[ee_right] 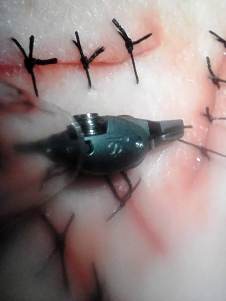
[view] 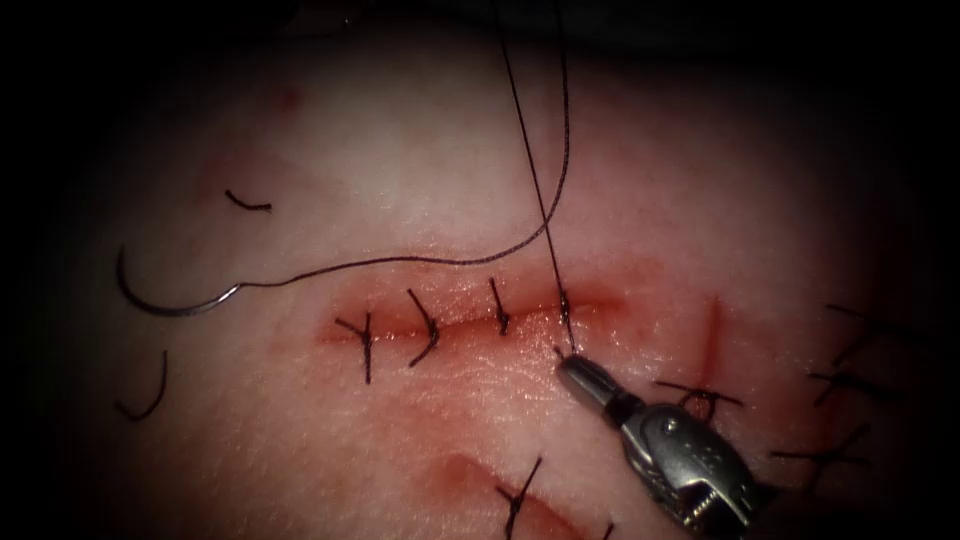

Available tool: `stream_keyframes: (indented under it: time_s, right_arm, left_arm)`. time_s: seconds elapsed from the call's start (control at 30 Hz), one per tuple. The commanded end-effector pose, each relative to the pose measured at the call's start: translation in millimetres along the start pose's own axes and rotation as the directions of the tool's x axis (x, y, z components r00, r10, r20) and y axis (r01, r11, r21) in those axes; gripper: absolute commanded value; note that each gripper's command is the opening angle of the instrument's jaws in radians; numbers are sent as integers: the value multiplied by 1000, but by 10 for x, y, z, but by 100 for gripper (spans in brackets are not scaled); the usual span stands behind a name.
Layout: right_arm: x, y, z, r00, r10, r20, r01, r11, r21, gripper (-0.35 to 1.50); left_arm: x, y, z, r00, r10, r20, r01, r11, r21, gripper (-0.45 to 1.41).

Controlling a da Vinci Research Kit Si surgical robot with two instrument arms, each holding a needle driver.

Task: Wound Closure
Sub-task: Cut the long suture with the right hand.

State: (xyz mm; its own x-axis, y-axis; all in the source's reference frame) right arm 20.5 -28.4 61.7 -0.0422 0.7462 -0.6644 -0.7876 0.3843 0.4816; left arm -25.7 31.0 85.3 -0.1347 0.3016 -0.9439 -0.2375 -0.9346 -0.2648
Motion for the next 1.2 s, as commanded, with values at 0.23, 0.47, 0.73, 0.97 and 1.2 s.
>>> stream_keyframes:
  time_s: [0.23,0.47,0.73,0.97,1.2]
  right_arm:
    - [15,-1,7,997,13,-74,-6,996,93,109]
    - [47,16,-7,999,19,-51,-13,993,114,114]
    - [79,36,-6,999,16,-35,-11,992,122,89]
    - [90,43,9,999,3,-35,1,993,115,86]
    - [94,35,35,998,-55,14,53,993,105,119]
  left_arm:
    - [9,34,-2,982,-123,-141,95,977,-189,-45]
    - [63,119,-29,943,-237,-232,107,880,-463,-45]
    - [135,164,-57,925,-276,-259,118,861,-495,-45]
    - [195,199,-75,927,-265,-264,101,857,-505,-45]
    - [217,224,-81,933,-252,-255,92,856,-509,-45]
